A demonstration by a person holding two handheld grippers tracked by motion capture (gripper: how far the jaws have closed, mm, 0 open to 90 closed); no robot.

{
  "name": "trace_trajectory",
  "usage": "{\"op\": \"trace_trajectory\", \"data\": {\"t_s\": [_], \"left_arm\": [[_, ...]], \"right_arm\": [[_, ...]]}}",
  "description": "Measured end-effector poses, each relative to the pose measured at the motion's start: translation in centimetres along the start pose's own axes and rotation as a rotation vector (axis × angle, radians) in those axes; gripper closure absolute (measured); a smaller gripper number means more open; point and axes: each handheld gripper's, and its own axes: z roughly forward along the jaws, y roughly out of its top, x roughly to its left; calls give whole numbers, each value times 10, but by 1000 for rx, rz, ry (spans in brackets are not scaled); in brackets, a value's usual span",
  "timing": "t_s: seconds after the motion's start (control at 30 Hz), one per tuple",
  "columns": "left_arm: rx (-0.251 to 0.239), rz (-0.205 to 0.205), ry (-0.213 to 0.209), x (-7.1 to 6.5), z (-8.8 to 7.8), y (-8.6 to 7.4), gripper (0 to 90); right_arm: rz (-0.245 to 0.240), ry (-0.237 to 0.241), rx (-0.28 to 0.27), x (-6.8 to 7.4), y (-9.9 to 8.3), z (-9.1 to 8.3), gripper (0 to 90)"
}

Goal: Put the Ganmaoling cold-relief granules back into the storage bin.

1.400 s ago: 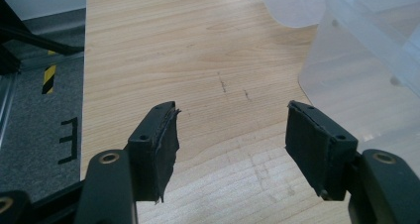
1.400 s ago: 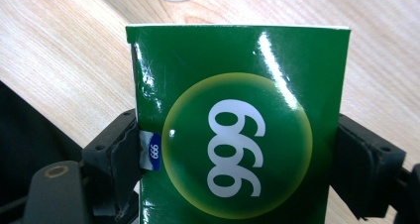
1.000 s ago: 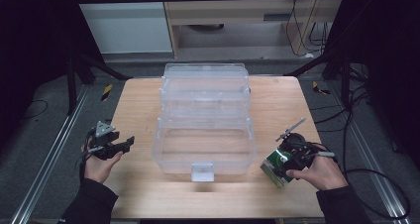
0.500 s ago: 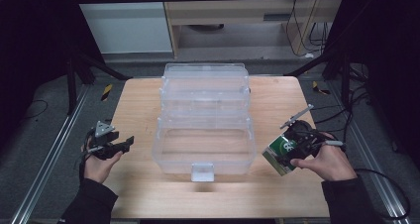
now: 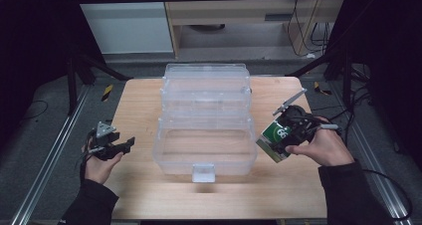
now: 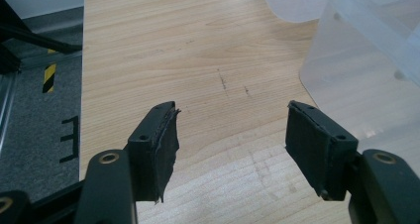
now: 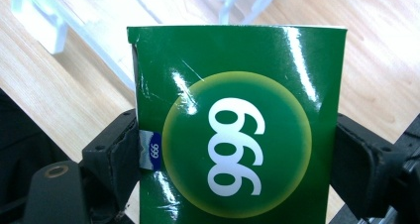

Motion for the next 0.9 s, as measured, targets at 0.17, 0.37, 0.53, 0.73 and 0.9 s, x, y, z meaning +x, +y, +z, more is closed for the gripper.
{"op": "trace_trajectory", "data": {"t_s": [0.17,0.37,0.53,0.73,0.9], "left_arm": [[1,0,0,0,0,0,361],[5,3,-2,0,1,0,361],[7,3,-3,0,1,-1,361],[8,1,-2,1,1,-1,361],[8,2,-2,1,1,-1,361]], "right_arm": [[-39,16,-8,1,12,-1,180],[-112,45,-13,4,27,3,179],[-158,67,-14,6,39,9,180],[-229,102,-21,10,50,15,180],[-277,137,-20,15,60,18,180]]}}
